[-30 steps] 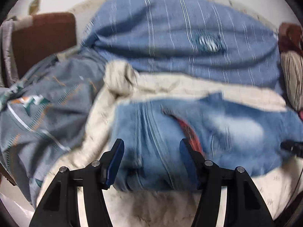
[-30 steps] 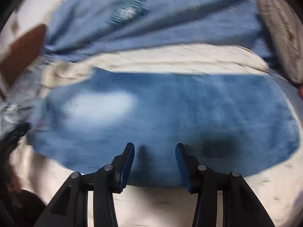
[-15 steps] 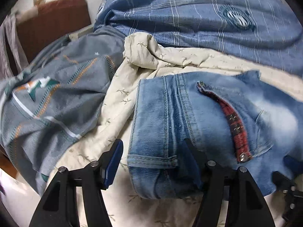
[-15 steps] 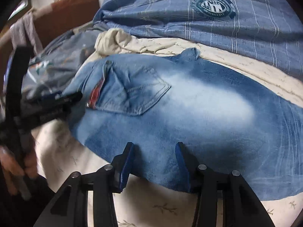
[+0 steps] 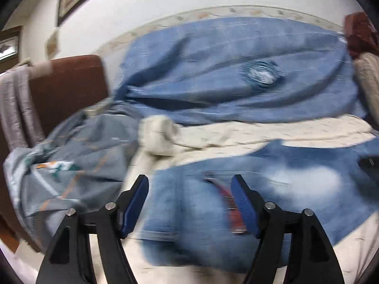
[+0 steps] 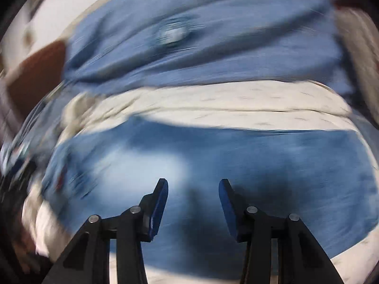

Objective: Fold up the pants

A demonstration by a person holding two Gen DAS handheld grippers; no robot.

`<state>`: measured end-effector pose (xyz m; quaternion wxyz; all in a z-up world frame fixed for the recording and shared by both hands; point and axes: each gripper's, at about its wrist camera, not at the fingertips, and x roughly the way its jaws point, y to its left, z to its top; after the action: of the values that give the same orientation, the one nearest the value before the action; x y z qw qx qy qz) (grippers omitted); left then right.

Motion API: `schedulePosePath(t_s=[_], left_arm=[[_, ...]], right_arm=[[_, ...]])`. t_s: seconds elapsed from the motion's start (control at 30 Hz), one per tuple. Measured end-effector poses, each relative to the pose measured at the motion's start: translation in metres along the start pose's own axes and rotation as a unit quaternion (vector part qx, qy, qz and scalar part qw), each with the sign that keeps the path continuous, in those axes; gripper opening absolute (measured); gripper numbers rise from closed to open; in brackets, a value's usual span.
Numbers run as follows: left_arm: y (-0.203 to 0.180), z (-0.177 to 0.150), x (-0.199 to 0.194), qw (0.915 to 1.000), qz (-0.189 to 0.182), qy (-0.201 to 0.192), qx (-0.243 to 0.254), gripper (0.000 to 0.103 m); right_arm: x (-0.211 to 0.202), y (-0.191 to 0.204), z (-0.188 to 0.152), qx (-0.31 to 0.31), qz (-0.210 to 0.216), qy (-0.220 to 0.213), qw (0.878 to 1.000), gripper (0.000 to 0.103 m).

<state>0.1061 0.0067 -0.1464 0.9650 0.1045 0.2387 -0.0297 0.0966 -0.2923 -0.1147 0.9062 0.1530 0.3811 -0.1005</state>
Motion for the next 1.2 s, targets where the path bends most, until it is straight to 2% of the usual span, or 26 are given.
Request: schedulePosePath(t_s=[0.17, 0.3, 0.37, 0.57, 0.67, 0.77, 0.83, 0.93, 1.03, 1.2], left_arm=[[-0.041, -0.003, 0.025, 0.9963, -0.063, 0.056, 0.013, 0.074], [-0.056, -0.008, 0.042, 0.9911, -0.082, 0.105, 0.007, 0.074], [-0.062, -0.011, 0.048, 0.9898, -0.076, 0.121, 0.005, 0.075], [-0.084, -0.018, 0.045, 0.9890, -0.049, 0.122, 0.066, 0.081], [-0.084, -0.018, 0.043, 0.9890, -0.053, 0.121, 0.066, 0.081], [-0.075, -0.013, 0.039, 0.9901, -0.069, 0.115, 0.041, 0.081], [-0.072, -0.010, 0.038, 0.9909, -0.077, 0.107, 0.027, 0.081], [-0.068, -0.005, 0.031, 0.9917, -0.086, 0.095, 0.013, 0.082], [-0.069, -0.004, 0.024, 0.9908, -0.103, 0.087, 0.012, 0.082], [-0.086, -0.005, 0.014, 0.9877, -0.124, 0.080, 0.052, 0.082]], right_arm=[[0.019, -0.073, 0.021, 0.063, -0.061, 0.015, 0.996, 0.048], [0.029, -0.109, 0.029, 0.080, -0.095, 0.013, 0.992, 0.048], [0.036, -0.115, 0.033, 0.073, -0.118, 0.009, 0.990, 0.048], [0.053, -0.134, 0.046, 0.077, -0.111, 0.012, 0.991, 0.049], [0.051, -0.138, 0.047, 0.096, -0.101, 0.005, 0.990, 0.048], [0.030, -0.134, 0.043, 0.117, -0.078, -0.020, 0.990, 0.050], [0.005, -0.125, 0.037, 0.112, -0.058, -0.049, 0.991, 0.050], [-0.028, -0.115, 0.023, 0.107, -0.047, -0.067, 0.991, 0.050], [-0.050, -0.121, 0.003, 0.118, -0.031, -0.064, 0.990, 0.050], [-0.063, -0.139, -0.023, 0.143, 0.004, -0.038, 0.989, 0.050]])
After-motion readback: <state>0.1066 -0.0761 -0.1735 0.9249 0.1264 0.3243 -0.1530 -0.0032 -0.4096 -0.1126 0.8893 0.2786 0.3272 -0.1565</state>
